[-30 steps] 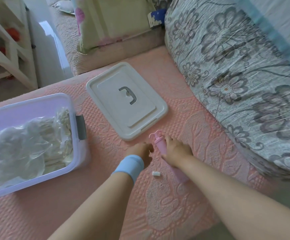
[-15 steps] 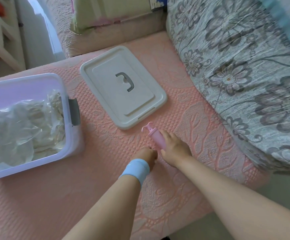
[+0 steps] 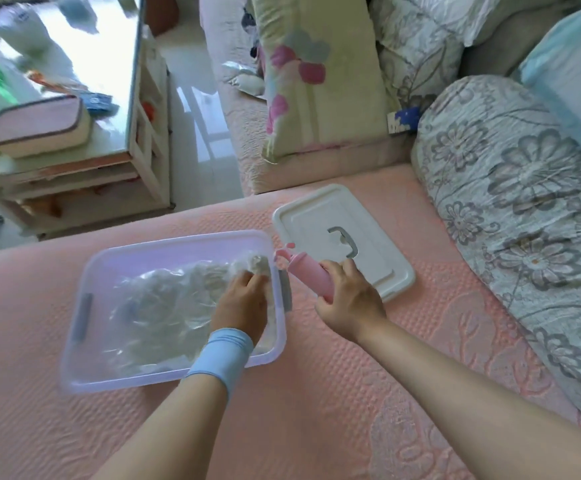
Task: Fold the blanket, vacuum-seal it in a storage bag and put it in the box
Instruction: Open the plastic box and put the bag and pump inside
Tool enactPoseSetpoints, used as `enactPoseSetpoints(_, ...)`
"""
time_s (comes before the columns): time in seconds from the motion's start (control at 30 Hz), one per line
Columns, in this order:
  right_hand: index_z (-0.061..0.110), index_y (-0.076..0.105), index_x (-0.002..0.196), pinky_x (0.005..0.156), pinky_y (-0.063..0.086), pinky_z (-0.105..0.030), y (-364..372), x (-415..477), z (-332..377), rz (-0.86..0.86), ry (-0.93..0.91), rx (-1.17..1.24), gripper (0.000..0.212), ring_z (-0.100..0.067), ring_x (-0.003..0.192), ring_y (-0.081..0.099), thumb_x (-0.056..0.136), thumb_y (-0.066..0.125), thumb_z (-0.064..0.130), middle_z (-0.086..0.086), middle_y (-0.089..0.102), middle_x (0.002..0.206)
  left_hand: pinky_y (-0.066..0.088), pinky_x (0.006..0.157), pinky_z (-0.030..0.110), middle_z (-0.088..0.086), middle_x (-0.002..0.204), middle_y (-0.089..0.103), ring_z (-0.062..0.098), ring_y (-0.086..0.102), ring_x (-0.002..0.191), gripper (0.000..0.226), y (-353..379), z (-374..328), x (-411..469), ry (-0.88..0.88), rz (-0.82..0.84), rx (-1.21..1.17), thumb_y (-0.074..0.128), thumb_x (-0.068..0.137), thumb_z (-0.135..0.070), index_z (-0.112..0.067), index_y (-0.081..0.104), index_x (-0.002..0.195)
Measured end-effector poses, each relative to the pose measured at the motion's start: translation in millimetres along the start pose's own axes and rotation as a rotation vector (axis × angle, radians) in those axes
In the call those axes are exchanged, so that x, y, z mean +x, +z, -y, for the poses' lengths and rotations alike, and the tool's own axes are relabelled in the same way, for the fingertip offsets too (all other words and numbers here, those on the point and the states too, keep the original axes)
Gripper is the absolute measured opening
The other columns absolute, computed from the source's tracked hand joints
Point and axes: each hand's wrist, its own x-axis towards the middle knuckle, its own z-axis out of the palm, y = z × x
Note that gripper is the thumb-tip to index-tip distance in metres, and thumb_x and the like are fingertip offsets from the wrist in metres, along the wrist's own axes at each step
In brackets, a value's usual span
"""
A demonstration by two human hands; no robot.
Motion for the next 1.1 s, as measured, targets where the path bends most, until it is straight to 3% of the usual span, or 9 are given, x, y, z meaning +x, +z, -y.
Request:
enactPoseSetpoints(0.27, 0.020, 0.055, 0.133, 0.089, 0.045, -0.039, 60, 42, 144, 0.037, -0.385, -0.128, 0.049, -0.030, 0.103, 0.055, 0.084, 0.062, 0.020, -0.005, 0.058, 0.119, 0.047, 0.094, 0.034, -0.002, 0.127, 0.055, 0.025, 0.053, 0.115, 0.039, -69, 141, -18, -0.351, 0.196, 0.128, 0.054, 0.090, -0.013, -0.027, 0.060, 0.126)
enactPoseSetpoints(0.43, 0.025, 0.053, 0.131, 0.086, 0.039, -0.033, 123, 56, 191, 0.142, -0.416, -0.233, 0.041, -0.026, 0.112, 0.054, 0.092, 0.057, 0.014, 0.001, 0.057, 0.122, 0.050, 0.069, 0.033, 0.000, 0.101, 0.065, 0.027, 0.061, 0.087, 0.014, -98, 196, -32, -0.386, -0.054, 0.254, 0.056, 0.087, -0.026, -0.021, 0.063, 0.097)
enactPoseSetpoints(0.5, 0.028, 0.053, 0.131, 0.089, 0.037, -0.033, 140, 57, 197, 0.190, -0.426, -0.264, 0.039, -0.025, 0.116, 0.053, 0.094, 0.058, 0.018, 0.003, 0.059, 0.124, 0.048, 0.069, 0.034, 0.000, 0.108, 0.062, 0.027, 0.060, 0.091, 0.023, -98, 210, -32, -0.257, -0.089, 0.231, 0.061, 0.082, -0.024, -0.022, 0.063, 0.105)
enactPoseSetpoints(0.63, 0.029, 0.041, 0.144, 0.104, 0.035, -0.045, 167, 50, 195, 0.287, -0.514, -0.408, 0.052, -0.021, 0.131, 0.045, 0.096, 0.061, 0.028, 0.008, 0.050, 0.144, 0.033, 0.111, 0.039, -0.004, 0.155, 0.031, 0.023, 0.034, 0.136, 0.054, -81, 224, -29, -0.107, 0.390, 0.261, 0.050, 0.094, -0.037, -0.036, 0.036, 0.145)
enactPoseSetpoints(0.7, 0.029, 0.042, 0.143, 0.101, 0.037, -0.043, 170, 49, 188, 0.340, -0.451, -0.427, 0.053, -0.022, 0.130, 0.047, 0.094, 0.064, 0.024, 0.007, 0.052, 0.142, 0.028, 0.115, 0.041, -0.005, 0.156, 0.030, 0.023, 0.029, 0.139, 0.054, -69, 229, -30, -0.163, 0.611, 0.271, 0.041, 0.097, -0.046, -0.036, 0.028, 0.149)
enactPoseSetpoints(0.77, 0.030, 0.044, 0.143, 0.102, 0.040, -0.041, 166, 52, 179, 0.400, -0.412, -0.430, 0.052, -0.024, 0.129, 0.050, 0.095, 0.061, 0.021, 0.006, 0.054, 0.139, 0.031, 0.112, 0.042, -0.005, 0.153, 0.036, 0.022, 0.033, 0.137, 0.054, -61, 229, -31, -0.213, 0.684, 0.291, 0.035, 0.098, -0.051, -0.035, 0.030, 0.149)
enactPoseSetpoints(0.9, 0.024, 0.055, 0.139, 0.105, 0.037, -0.039, 138, 53, 162, 0.305, -0.486, -0.283, 0.042, -0.026, 0.124, 0.053, 0.097, 0.056, 0.019, 0.003, 0.059, 0.137, 0.033, 0.105, 0.039, -0.006, 0.142, 0.049, 0.021, 0.043, 0.128, 0.048, -58, 204, -22, -0.205, 0.466, 0.395, 0.033, 0.097, -0.051, -0.034, 0.042, 0.141)
enactPoseSetpoints(1.0, 0.014, 0.073, 0.113, 0.084, 0.049, -0.042, 104, 51, 151, 0.012, -0.573, -0.173, 0.030, -0.032, 0.094, 0.065, 0.085, 0.065, 0.004, -0.006, 0.071, 0.108, 0.035, 0.102, 0.035, -0.005, 0.134, 0.054, 0.021, 0.045, 0.124, 0.041, -53, 161, -1, -0.133, 0.286, 0.258, 0.038, 0.097, -0.043, -0.031, 0.049, 0.135)
enactPoseSetpoints(1.1, 0.013, 0.075, 0.101, 0.068, 0.047, -0.037, 73, 50, 124, -0.205, -0.484, -0.105, 0.031, -0.032, 0.078, 0.062, 0.074, 0.069, -0.003, -0.007, 0.067, 0.093, 0.039, 0.096, 0.035, -0.002, 0.122, 0.060, 0.024, 0.051, 0.114, 0.030, -42, 103, 27, -0.003, 0.133, 0.143, 0.046, 0.095, -0.033, -0.027, 0.060, 0.121)
